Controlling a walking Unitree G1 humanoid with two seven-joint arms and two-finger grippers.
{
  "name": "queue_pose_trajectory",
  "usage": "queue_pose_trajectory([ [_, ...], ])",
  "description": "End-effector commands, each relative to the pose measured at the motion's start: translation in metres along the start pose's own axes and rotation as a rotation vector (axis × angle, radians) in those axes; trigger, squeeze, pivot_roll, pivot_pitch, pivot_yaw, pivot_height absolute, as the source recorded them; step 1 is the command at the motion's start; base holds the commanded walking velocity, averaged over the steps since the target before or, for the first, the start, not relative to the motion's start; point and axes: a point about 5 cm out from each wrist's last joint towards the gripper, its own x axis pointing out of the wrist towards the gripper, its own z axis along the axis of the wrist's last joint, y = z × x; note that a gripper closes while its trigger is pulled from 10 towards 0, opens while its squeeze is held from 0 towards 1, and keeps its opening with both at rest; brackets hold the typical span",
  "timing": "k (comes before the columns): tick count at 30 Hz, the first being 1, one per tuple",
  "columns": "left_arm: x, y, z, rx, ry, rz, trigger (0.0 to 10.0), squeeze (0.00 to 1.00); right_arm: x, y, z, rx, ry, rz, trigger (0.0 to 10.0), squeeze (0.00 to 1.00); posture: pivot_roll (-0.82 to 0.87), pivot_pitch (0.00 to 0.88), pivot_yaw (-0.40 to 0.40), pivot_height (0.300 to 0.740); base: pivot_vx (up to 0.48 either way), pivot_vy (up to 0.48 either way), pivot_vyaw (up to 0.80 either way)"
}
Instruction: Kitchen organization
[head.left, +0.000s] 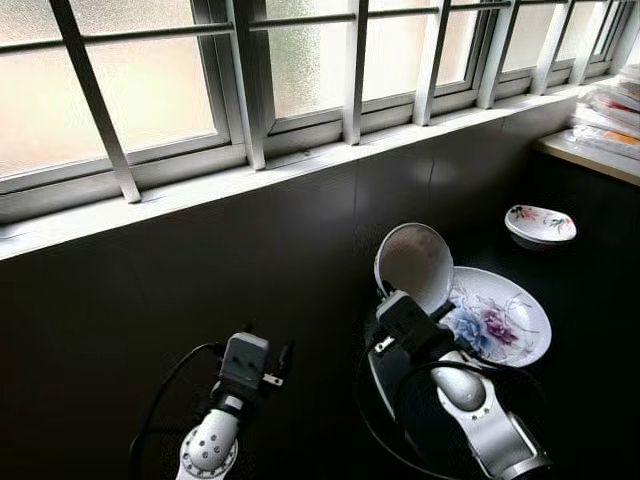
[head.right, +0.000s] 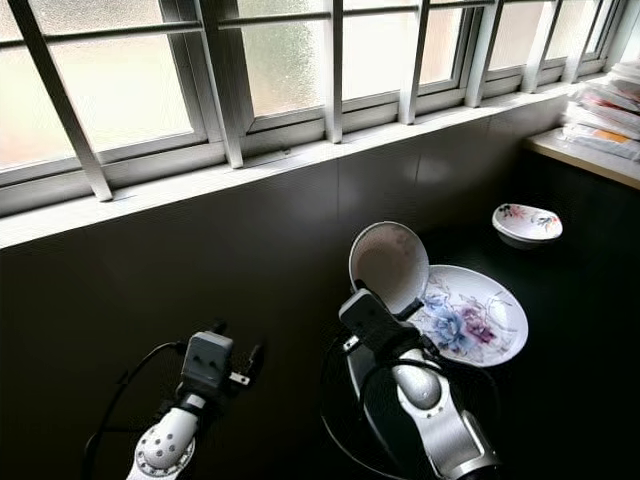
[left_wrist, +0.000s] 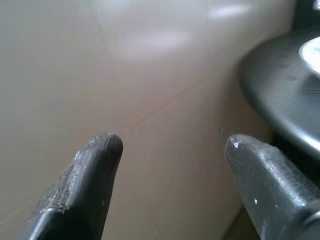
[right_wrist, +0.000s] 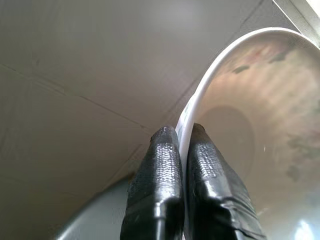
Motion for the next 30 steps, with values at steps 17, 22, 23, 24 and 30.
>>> queue_pose_trajectory([
  [17,-0.0001,0.0059,0.0049,-0.001,-0.038,0.007,10.0,0.0,0.0033,-0.0024,0.0111,0.032,-0.044,-0.024,0.0,0.0,-0.02,0.0,-0.004,0.74,-0.11,0.028,0.24],
  [22,-0.0002,0.0061,0.0047,-0.002,-0.037,0.007,10.0,0.0,0.0034,-0.0015,0.0116,0.035,-0.044,-0.023,0.0,0.0,-0.02,0.0,-0.004,0.74,-0.418,0.0,0.0],
  [23,-0.0002,0.0061,0.0047,-0.002,-0.037,0.007,10.0,0.0,0.0034,-0.0012,0.0117,0.037,-0.044,-0.022,0.0,0.0,-0.02,0.0,-0.004,0.74,-0.428,0.0,0.0],
  [24,0.0001,0.006,0.0049,-0.002,-0.037,0.006,10.0,0.0,0.0035,-0.0013,0.0119,0.038,-0.045,-0.021,0.0,0.0,-0.02,0.0,-0.005,0.74,-0.428,0.0,0.0],
  [30,0.0002,0.0058,0.0056,-0.006,-0.044,0.006,10.0,0.0,0.0041,0.0007,0.0143,0.02,-0.066,0.001,0.0,0.0,-0.02,0.0,-0.005,0.74,-0.311,0.0,0.13],
])
